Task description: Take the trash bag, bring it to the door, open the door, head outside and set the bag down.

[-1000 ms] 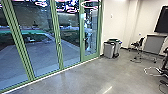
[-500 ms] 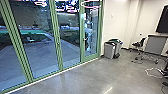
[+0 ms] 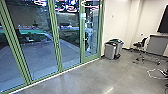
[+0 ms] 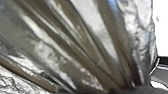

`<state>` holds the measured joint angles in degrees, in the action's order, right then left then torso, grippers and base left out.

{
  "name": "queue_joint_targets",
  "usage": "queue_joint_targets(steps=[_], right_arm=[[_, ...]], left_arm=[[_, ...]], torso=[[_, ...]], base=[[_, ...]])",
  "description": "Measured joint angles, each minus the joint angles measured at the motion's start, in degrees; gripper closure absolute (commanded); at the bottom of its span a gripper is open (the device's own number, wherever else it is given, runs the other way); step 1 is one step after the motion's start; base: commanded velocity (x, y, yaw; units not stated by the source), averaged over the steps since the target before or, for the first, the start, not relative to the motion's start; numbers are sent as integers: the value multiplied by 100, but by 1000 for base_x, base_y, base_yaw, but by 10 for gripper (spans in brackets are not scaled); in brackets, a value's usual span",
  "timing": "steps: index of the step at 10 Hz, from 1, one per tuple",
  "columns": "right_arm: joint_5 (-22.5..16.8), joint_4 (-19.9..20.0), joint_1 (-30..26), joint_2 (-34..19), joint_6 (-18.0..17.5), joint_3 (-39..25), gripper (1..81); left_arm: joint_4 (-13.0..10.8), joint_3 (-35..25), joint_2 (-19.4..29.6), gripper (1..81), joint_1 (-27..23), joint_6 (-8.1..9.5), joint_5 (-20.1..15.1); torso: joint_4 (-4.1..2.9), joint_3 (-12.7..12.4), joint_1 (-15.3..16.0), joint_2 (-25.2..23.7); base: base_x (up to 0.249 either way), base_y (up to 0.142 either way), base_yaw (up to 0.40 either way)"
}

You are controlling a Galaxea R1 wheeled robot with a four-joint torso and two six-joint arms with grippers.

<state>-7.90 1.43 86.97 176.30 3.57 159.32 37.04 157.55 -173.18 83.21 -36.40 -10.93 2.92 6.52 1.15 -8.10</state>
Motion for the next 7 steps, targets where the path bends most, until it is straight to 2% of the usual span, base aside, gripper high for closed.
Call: queue_joint_targets(steps=[7], right_arm=[[40,0,2,0,0,0,10]], left_arm=[[0,0,0,811,0,0,2]], torso=[[0,0,0,0]], base=[[167,0,0]])
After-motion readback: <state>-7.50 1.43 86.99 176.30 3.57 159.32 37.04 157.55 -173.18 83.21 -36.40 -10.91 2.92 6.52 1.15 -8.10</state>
